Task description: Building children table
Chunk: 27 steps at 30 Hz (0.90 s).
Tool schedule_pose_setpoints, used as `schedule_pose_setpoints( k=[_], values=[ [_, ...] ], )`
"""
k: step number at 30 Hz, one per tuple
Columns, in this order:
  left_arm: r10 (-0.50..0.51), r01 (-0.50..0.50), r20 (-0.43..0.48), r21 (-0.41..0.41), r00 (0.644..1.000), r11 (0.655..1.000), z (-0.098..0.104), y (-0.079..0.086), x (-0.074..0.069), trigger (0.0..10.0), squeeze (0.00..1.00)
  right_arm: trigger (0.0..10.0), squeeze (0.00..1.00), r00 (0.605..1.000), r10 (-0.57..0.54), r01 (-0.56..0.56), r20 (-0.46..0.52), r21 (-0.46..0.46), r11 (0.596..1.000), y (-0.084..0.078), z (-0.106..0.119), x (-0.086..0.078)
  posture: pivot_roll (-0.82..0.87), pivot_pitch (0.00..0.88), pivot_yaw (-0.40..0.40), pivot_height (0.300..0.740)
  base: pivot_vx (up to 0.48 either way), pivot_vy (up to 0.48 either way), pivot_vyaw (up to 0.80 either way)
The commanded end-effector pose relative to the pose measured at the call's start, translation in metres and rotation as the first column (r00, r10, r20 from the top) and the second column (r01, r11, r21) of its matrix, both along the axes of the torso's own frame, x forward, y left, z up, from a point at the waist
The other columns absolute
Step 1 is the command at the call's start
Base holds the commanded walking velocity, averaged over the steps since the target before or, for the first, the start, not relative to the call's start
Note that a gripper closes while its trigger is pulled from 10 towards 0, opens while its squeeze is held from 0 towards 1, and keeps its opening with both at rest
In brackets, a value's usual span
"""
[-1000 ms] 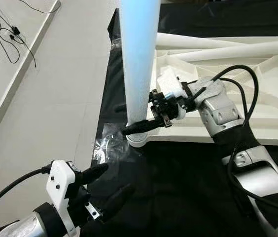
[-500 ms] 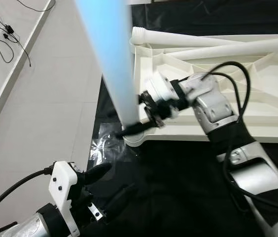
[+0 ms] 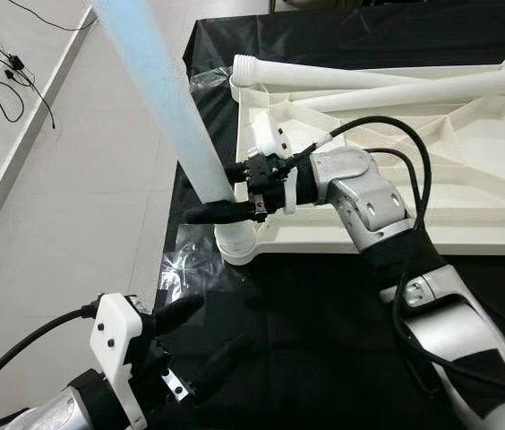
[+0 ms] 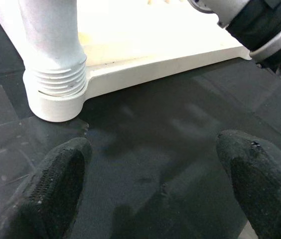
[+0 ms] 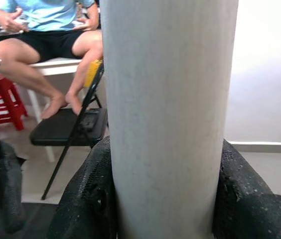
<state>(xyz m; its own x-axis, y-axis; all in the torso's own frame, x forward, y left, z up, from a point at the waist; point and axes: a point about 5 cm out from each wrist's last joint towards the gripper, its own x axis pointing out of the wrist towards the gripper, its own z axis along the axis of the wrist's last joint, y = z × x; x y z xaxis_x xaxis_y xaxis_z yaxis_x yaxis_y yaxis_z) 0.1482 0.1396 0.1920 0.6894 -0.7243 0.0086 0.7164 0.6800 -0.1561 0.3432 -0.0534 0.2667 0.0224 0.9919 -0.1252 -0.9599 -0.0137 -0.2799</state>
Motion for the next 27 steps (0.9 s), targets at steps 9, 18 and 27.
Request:
schedule_pose_setpoints(
  k=[9, 18, 27],
  values=[
    [0.01, -0.01, -0.009, 0.003, 1.0, 1.0, -0.003, 0.001, -0.002, 10.0, 0.0, 10.0, 0.0, 0.92, -0.364, 0.36, -0.143, -0.055, 0.931, -0.023, -0.066, -0.002, 0.0, 0.364, 0.03, 0.74, 0.0, 0.0, 0.0],
    [0.078, -0.081, 0.127, 0.02, 0.989, 0.996, 0.023, 0.011, 0.007, 10.0, 0.0, 10.0, 0.0, 0.633, -0.743, 0.766, -0.219, 0.035, 0.642, -0.028, -0.095, -0.056, 0.0, 0.359, 0.034, 0.74, 0.0, 0.0, 0.0],
    [0.063, -0.074, 0.188, 0.052, 0.98, 0.996, 0.033, 0.017, 0.016, 10.0, 0.0, 10.0, 0.0, 0.618, -0.734, 0.785, -0.28, 0.179, 0.593, -0.026, -0.084, -0.061, 0.0, 0.341, 0.055, 0.74, 0.0, 0.0, 0.0]
  ],
)
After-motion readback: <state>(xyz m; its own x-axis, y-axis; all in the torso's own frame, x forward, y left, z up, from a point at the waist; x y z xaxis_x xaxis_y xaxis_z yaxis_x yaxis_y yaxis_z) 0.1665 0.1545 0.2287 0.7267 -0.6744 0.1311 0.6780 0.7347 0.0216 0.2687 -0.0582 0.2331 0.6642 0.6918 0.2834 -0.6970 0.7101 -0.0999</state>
